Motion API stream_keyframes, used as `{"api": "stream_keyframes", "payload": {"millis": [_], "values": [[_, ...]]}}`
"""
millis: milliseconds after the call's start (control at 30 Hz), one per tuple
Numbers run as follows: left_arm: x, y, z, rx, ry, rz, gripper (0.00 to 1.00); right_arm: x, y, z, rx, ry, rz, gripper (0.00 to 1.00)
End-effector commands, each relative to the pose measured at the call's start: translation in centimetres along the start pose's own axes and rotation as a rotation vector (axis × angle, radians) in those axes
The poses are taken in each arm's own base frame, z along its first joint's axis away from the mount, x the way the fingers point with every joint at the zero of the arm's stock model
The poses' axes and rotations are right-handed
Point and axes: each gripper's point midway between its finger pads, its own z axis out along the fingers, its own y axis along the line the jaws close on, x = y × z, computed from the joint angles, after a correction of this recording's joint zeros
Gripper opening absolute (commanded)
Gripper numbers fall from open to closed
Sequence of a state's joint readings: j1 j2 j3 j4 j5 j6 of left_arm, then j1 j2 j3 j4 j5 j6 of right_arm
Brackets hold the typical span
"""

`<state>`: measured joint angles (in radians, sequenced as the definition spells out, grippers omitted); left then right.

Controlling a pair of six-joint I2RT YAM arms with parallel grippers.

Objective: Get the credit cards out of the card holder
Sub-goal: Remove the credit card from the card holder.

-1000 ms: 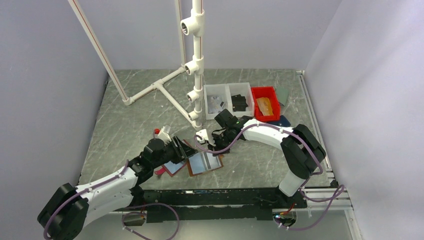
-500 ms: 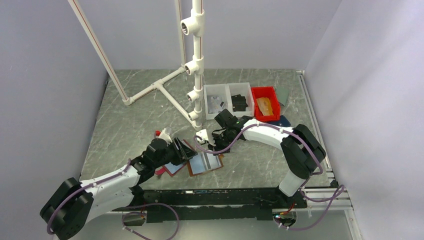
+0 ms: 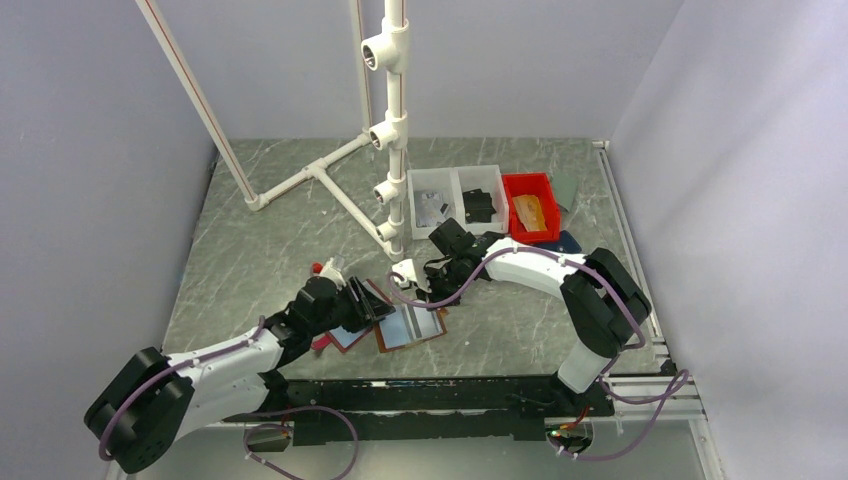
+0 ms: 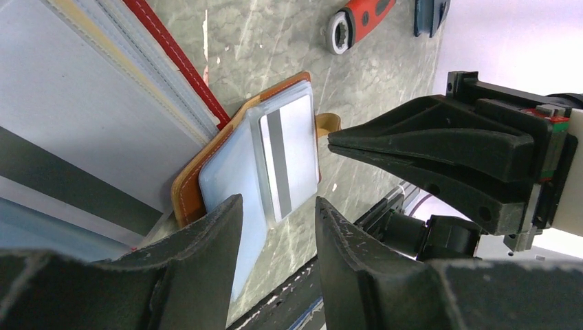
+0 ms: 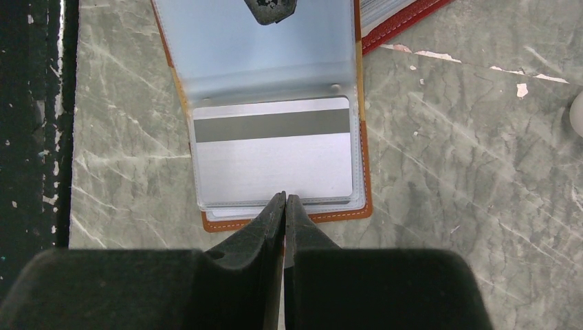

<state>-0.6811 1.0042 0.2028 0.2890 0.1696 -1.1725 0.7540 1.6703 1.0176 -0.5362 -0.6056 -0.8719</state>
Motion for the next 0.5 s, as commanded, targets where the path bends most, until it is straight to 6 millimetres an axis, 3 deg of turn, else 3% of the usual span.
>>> {"api": "stream_keyframes", "payload": {"millis": [0, 467], "values": [[-0.94, -2.33, 0.23, 0.065, -0.017, -0.003, 0.48, -0.23, -0.50, 0.08, 0.006, -0.005, -0.021, 0.05], [-0.23, -2.45, 0.96, 0.077, 0.030, -0.023, 0.47, 0.38, -0.71, 0.21, 0.011, 0.024, -0.019, 0.05]]}}
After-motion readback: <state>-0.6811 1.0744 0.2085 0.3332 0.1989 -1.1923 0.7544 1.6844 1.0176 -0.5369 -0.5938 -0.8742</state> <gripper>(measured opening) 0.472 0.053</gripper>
